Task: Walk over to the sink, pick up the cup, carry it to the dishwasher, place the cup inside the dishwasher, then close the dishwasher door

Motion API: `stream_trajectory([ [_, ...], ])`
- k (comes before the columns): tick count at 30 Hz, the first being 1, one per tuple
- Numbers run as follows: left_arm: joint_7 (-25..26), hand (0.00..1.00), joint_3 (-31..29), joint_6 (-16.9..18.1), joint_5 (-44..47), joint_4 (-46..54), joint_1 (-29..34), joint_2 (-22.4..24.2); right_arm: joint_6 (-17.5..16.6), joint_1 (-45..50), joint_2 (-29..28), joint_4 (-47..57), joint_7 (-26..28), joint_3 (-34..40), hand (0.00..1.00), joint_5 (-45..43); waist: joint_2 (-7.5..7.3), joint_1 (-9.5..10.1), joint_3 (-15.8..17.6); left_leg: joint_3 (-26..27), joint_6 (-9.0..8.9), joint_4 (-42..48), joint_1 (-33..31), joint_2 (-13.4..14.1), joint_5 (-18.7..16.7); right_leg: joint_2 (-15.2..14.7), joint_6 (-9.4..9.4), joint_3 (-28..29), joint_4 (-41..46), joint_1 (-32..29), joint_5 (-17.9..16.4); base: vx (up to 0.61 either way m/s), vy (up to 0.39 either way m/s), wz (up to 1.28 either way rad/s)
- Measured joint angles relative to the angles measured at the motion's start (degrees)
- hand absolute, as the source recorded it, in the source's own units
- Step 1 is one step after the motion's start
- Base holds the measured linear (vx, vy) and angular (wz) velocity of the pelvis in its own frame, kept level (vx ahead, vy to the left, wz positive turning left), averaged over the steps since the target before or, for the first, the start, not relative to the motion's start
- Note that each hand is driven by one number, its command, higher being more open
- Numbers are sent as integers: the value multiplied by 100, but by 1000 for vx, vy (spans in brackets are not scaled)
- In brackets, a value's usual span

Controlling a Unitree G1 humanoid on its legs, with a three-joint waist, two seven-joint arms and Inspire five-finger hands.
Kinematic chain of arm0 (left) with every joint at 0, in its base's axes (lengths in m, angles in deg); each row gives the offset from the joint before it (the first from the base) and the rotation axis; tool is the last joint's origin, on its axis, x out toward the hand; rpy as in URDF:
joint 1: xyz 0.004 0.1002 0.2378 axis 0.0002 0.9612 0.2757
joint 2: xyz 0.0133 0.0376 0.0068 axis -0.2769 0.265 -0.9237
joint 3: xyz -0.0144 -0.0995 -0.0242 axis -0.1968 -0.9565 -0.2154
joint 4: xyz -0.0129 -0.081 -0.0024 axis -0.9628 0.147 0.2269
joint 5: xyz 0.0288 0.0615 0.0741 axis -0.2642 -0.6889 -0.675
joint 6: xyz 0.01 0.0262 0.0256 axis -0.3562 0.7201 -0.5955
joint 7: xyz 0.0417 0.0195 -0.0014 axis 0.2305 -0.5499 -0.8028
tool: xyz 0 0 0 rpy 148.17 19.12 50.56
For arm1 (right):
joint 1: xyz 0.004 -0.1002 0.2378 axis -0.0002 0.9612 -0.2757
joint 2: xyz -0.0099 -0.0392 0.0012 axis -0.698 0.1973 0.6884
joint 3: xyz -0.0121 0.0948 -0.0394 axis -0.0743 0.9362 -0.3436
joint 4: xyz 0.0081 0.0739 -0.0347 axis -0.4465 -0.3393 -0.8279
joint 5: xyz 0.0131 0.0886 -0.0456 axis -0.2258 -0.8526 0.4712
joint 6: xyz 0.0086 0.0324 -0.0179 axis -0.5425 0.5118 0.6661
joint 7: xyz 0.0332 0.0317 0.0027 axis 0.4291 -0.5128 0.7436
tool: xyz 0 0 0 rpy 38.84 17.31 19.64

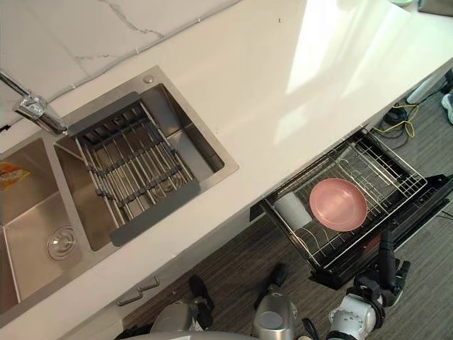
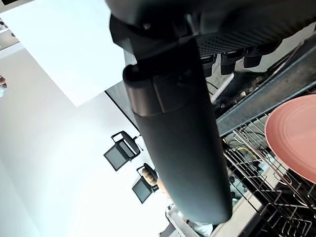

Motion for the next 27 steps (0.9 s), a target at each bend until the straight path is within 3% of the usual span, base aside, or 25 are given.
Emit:
stream_trajectory([
  [6, -66, 100, 43, 131, -15, 2, -2, 151, 235, -61, 259, -9, 41, -257, 100, -411, 162, 46, -60, -416, 17, 3, -89, -94, 56, -109, 93, -415, 30, 220, -68, -6, 4, 34],
  [15, -305, 100, 89, 211, -57, -15, -25, 273, 707, -750, 919, -315, 51, -1096, 100, -488, 401, 140, -77, -755, -44, 77, -291, -67, 119, -152, 46, -674, 209, 234, -121, -40, -11, 16],
  [23, -513, 100, 137, 414, -53, -17, -183, 378, 497, -2095, 1066, -906, -242, -1467, 100, -809, 675, 435, 22, -1100, 12, 57, -590, 54, 363, -158, -98, -942, 681, -5, -390, -48, -36, 18],
  [27, -548, 100, 137, 567, -41, 26, -290, 454, 233, -2381, 723, -921, -182, -1511, 100, -1439, 823, 488, 109, -1212, 7, 9, -750, 96, 523, -292, -171, -997, 1218, -274, -678, -60, -49, 13],
])
